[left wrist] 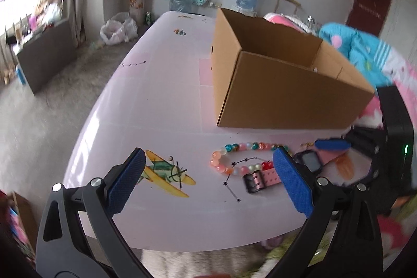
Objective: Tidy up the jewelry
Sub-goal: 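Move the right tool over the pink-strapped watch, fingers open around its face, then close the right tool on the watch face and lift it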
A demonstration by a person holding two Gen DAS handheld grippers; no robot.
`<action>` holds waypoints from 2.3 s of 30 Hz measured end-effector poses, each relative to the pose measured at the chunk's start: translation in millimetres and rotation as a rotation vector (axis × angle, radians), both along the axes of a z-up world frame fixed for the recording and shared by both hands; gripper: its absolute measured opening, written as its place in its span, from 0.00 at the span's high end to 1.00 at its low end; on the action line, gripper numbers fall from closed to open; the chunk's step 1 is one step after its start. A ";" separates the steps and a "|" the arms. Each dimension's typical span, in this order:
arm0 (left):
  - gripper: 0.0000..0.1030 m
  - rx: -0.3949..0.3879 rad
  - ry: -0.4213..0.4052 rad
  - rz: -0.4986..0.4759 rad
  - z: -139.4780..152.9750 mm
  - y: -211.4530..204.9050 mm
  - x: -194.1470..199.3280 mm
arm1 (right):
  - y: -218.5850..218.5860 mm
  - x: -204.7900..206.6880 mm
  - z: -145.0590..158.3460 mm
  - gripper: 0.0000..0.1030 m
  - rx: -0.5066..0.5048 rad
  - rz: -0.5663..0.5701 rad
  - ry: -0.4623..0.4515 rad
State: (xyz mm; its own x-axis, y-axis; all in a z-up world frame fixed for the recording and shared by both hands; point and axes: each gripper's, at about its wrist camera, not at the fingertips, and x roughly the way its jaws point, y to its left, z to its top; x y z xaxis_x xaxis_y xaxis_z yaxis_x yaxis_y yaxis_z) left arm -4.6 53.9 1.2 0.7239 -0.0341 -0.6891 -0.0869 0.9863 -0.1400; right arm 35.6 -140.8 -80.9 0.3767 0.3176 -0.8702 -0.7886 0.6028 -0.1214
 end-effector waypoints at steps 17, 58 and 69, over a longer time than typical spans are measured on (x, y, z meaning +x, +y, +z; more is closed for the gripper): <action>0.49 0.202 -0.052 -0.323 -4.3 -66.6 -24.0 | 11.4 33.4 11.6 0.50 -0.041 0.126 0.134; 0.75 0.661 -0.018 -0.489 -47.9 -150.4 -25.2 | -29.4 64.6 12.0 0.52 0.108 0.220 0.332; 0.74 0.444 0.059 -0.443 -36.1 -127.6 -11.9 | -18.8 35.0 12.1 0.51 -0.022 0.313 0.118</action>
